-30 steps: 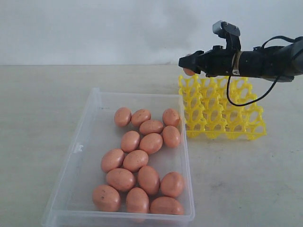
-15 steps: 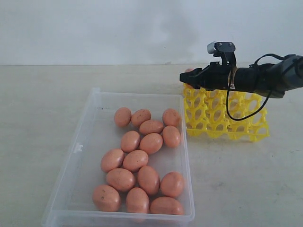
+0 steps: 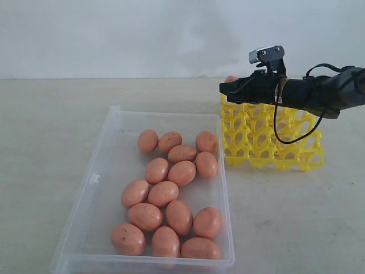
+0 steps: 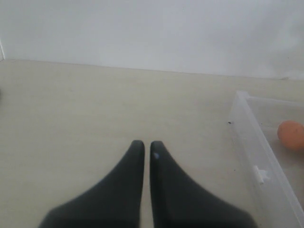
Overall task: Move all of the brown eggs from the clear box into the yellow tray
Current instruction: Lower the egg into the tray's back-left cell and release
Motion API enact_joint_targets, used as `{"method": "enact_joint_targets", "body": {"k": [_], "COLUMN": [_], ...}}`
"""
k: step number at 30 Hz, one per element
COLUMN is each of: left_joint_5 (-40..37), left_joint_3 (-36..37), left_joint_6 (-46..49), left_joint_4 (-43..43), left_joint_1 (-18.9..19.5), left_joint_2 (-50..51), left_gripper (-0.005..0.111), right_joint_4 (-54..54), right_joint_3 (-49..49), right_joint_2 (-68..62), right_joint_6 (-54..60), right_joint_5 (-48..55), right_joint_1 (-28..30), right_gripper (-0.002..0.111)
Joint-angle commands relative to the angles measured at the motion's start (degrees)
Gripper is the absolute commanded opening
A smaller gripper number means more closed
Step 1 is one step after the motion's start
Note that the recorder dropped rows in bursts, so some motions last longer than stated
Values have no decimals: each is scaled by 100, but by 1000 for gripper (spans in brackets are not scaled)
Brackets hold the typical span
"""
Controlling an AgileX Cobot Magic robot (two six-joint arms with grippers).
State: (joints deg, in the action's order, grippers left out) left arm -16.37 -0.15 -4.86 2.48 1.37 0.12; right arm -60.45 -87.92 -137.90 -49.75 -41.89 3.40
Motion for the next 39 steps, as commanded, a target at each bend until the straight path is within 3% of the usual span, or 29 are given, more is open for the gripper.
{"method": "enact_joint_targets", "body": {"k": [1, 6, 12, 16, 39], "left_joint_5": [50, 50, 50, 34, 47], "left_joint_3": [15, 15, 15, 15, 15], "left_joint_6": [13, 13, 13, 13, 13], "left_joint_4": [-14, -14, -14, -14, -14], "left_joint_1": [20, 20, 20, 20, 20], "left_joint_2": [-12, -12, -12, -12, -12], "left_gripper": [4, 4, 4, 4, 4], "right_joint_4": [-84, -150, -186, -308, -129], "right_joint_3": [-31, -31, -31, -31, -31], "right_joint_2": [10, 10, 10, 10, 298], "right_joint_6": [82, 82, 106, 106, 43], "right_joint_5": [108, -19, 99, 99, -204], "right_joint_1": [6, 6, 6, 6, 6], "right_gripper": [0, 2, 34, 46, 50]}}
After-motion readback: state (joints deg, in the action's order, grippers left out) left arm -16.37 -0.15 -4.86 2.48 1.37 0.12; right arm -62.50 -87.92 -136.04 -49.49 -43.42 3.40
